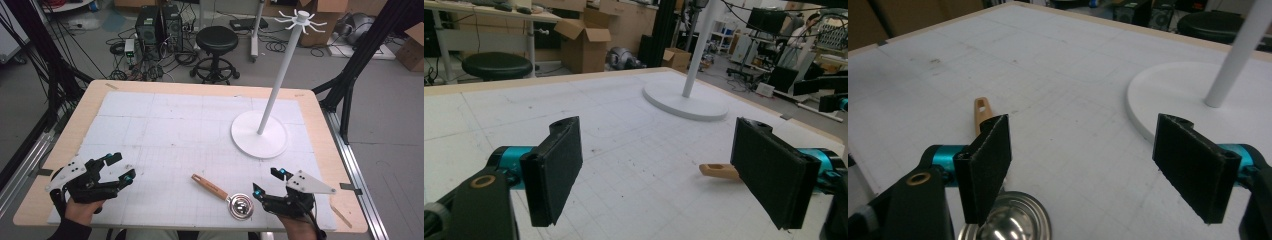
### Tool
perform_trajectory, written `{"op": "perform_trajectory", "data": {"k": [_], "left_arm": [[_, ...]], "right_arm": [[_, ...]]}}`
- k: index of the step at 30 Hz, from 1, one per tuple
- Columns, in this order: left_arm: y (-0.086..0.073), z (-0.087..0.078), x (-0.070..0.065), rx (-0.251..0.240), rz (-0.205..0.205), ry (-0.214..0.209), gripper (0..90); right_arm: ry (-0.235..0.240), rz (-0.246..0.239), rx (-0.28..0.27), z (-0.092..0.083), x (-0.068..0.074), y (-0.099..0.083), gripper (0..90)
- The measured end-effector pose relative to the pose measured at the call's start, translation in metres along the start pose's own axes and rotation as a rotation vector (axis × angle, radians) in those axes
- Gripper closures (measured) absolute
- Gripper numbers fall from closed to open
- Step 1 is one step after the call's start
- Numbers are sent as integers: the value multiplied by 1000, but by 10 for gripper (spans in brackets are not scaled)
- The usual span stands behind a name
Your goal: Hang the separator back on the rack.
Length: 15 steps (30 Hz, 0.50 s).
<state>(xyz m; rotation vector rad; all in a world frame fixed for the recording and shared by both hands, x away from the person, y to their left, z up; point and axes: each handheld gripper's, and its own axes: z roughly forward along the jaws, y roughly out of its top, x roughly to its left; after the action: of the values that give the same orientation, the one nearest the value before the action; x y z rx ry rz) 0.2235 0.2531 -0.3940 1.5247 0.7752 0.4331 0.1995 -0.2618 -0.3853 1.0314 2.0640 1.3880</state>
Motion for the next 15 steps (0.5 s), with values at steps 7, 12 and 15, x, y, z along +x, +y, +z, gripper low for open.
{"op": "perform_trajectory", "data": {"k": [7,12,15], "left_arm": [[0,0,-6,-1,3,3,207],[-1,4,-7,12,13,-10,207],[-2,5,-6,20,9,-18,207]], "right_arm": [[95,-64,46,22,24,5,222],[122,-89,69,31,34,5,230],[139,-98,99,41,39,5,246]]}}
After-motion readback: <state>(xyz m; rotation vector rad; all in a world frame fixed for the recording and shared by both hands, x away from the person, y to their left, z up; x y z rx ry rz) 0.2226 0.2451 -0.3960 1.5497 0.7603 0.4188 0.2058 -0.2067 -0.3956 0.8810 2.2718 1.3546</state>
